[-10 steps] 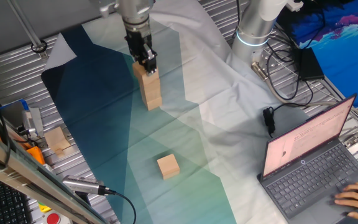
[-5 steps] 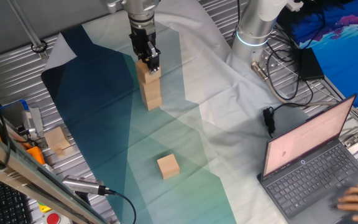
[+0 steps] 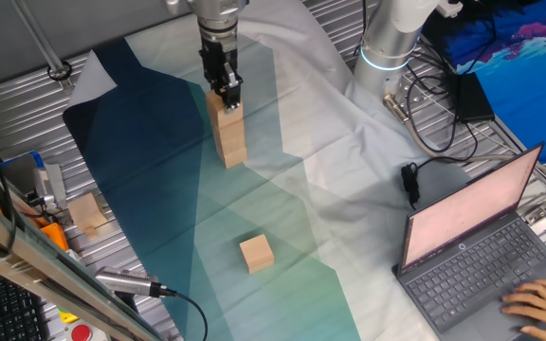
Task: Stack the blocks in a vertical line of five
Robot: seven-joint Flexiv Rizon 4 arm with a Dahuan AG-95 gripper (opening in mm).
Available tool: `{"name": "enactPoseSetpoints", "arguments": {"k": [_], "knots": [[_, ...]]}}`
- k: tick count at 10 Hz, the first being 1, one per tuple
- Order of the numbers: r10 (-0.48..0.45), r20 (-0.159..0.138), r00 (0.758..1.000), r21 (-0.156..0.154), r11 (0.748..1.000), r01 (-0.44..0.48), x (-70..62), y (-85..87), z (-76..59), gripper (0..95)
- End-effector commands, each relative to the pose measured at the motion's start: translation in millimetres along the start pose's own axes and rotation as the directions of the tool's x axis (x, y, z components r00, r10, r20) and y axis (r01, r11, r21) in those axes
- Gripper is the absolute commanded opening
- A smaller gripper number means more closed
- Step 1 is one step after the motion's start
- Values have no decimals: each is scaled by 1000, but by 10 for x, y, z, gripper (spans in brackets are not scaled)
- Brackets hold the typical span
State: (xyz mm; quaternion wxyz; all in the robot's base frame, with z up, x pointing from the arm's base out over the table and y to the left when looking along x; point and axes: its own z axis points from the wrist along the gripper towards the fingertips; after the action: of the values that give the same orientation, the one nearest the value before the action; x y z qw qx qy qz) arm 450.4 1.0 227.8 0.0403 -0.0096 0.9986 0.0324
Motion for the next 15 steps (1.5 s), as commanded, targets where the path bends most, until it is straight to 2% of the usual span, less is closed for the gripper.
{"name": "enactPoseSetpoints", "arguments": {"k": [1,7,9,12,13,15], "knots": [[18,5,1000,1,1000,-18,-18,-29,25,0],[48,1,999,-8,999,-48,-15,14,-2,0],[51,-5,999,-1,999,-51,-27,41,-5,0],[33,-21,999,32,999,-33,-49,50,12,0],[29,-31,999,37,999,-28,-50,50,14,0],[27,-33,999,42,999,-25,-41,51,19,0]]}}
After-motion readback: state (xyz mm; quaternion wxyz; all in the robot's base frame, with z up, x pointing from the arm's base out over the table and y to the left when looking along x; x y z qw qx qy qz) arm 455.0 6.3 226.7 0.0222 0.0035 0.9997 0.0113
